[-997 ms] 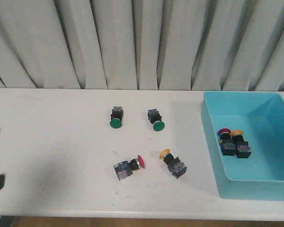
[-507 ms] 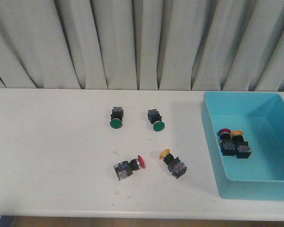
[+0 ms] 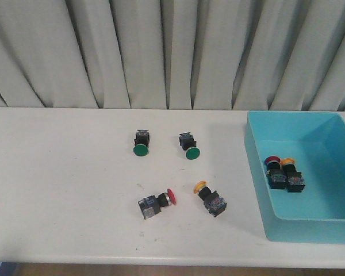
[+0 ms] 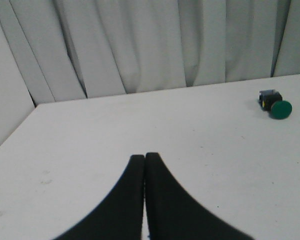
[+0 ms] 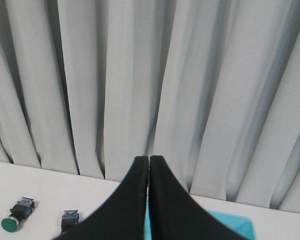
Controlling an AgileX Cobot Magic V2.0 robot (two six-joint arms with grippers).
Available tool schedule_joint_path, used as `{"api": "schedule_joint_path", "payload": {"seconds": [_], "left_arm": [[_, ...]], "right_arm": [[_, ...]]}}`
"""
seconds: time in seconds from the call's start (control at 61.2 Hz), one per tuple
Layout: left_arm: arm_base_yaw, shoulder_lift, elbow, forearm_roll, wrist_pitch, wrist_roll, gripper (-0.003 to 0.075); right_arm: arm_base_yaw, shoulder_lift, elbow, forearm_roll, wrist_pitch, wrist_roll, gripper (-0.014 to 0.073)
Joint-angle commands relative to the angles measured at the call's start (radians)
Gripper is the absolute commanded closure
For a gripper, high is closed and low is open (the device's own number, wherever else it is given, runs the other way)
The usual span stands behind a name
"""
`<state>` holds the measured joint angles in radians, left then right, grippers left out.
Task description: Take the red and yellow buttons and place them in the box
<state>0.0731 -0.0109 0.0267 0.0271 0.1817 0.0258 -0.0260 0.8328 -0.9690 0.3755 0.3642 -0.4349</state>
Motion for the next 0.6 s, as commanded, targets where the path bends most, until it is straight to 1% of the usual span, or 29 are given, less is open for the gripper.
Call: {"api": "schedule_joint_path", "payload": {"seconds": [0.0, 0.213, 0.392, 0.589], "left_arm": [[-0.005, -0.015, 0.05, -0.035, -0.125, 0.003, 0.0727], [-0.047, -0.015, 0.05, -0.037, -0.182, 0.001, 0.0727], [-0.046, -0.015, 0.05, -0.086, -0.17, 0.0, 0.0727], [-0.046, -0.015, 0.049, -0.085, -0.168, 0.0, 0.0727]], "right_arm": [[0.001, -0.007, -0.029, 0.01, -0.074, -0.009, 0.0601], [0.001, -0.007, -0.029, 0.01, -0.074, -0.009, 0.0601], [0.001, -0.007, -0.029, 0.01, -0.074, -0.009, 0.0601], [0.001, -0.007, -0.029, 0.01, -0.074, -0.009, 0.0601]]}}
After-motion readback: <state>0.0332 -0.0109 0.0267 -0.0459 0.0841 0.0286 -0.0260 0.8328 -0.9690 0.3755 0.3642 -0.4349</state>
